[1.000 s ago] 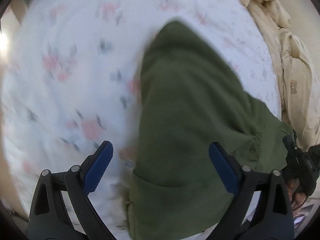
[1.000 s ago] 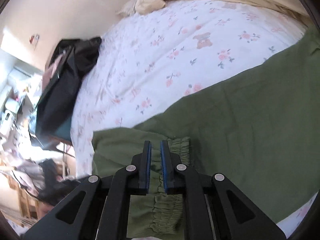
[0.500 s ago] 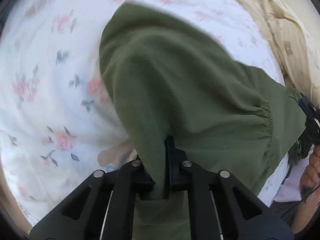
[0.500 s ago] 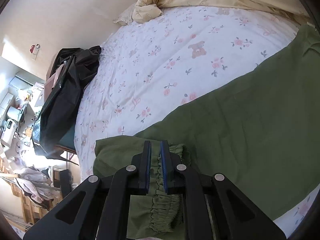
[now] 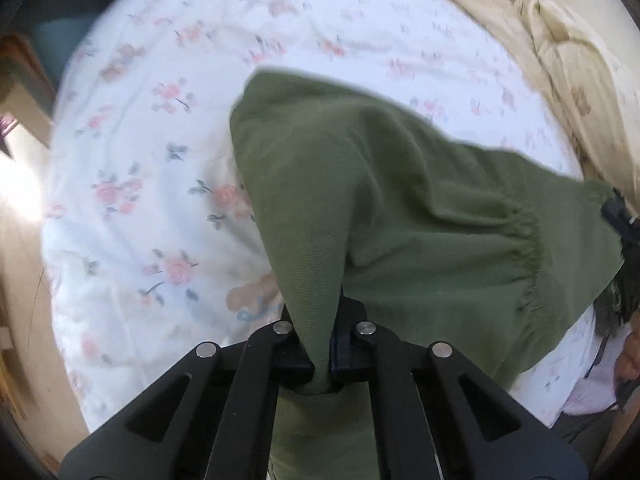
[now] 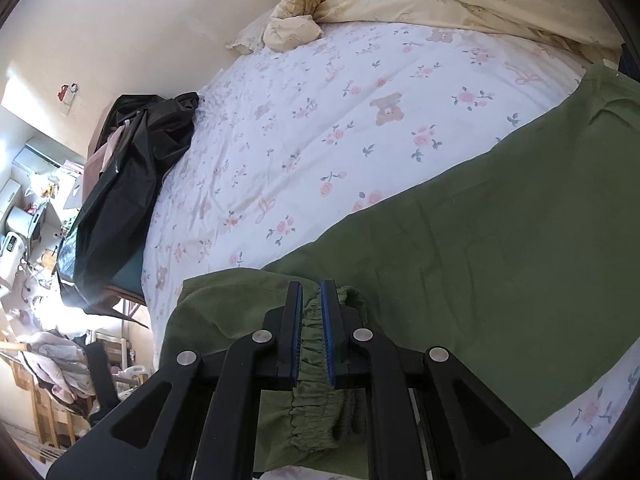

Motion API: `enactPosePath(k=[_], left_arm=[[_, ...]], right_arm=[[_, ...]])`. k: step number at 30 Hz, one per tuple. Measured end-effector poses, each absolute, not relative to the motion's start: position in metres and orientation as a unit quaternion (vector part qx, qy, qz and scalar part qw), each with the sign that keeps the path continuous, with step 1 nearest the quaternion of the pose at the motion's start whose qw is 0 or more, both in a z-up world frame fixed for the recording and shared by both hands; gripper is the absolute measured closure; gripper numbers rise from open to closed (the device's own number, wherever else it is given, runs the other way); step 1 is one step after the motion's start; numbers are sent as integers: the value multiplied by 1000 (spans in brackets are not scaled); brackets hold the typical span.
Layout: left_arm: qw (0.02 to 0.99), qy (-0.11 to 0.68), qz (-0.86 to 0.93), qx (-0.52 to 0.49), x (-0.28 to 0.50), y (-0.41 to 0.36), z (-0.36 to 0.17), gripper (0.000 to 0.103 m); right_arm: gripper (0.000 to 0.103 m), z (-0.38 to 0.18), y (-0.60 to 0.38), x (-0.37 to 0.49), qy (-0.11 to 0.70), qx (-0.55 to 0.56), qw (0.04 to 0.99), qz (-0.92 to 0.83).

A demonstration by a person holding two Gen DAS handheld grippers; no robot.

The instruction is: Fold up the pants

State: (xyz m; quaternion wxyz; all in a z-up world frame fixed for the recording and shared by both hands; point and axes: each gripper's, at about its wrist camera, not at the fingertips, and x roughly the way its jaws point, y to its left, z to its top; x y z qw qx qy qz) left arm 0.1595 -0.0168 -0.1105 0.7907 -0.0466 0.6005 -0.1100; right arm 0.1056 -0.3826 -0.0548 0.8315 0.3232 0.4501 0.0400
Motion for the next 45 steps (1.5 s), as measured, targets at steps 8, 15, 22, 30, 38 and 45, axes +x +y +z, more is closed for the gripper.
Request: enactPosePath(k=[8, 15, 22, 30, 38, 45], left_arm=[[808, 583, -66, -51, 131, 21, -75, 102], [790, 614, -2, 5, 122, 86, -71, 102], [739, 674, 8, -18, 105, 152, -96, 95], [774, 625, -5, -104, 112, 196, -71, 11], [713, 649, 6, -265, 173, 225, -121, 26], [688, 697, -33, -197, 196, 182, -149, 87]], right_arm=[[92, -36, -401, 88, 426, 348, 834, 45], [92, -32, -408, 78, 429, 354, 830, 44], [92, -34, -403, 79, 434, 353, 828, 44], [92, -49, -377, 92, 464, 320, 825, 44], [92, -64, -360, 108, 482, 299, 823, 34], [92, -73, -352, 113, 498, 266, 825, 33]])
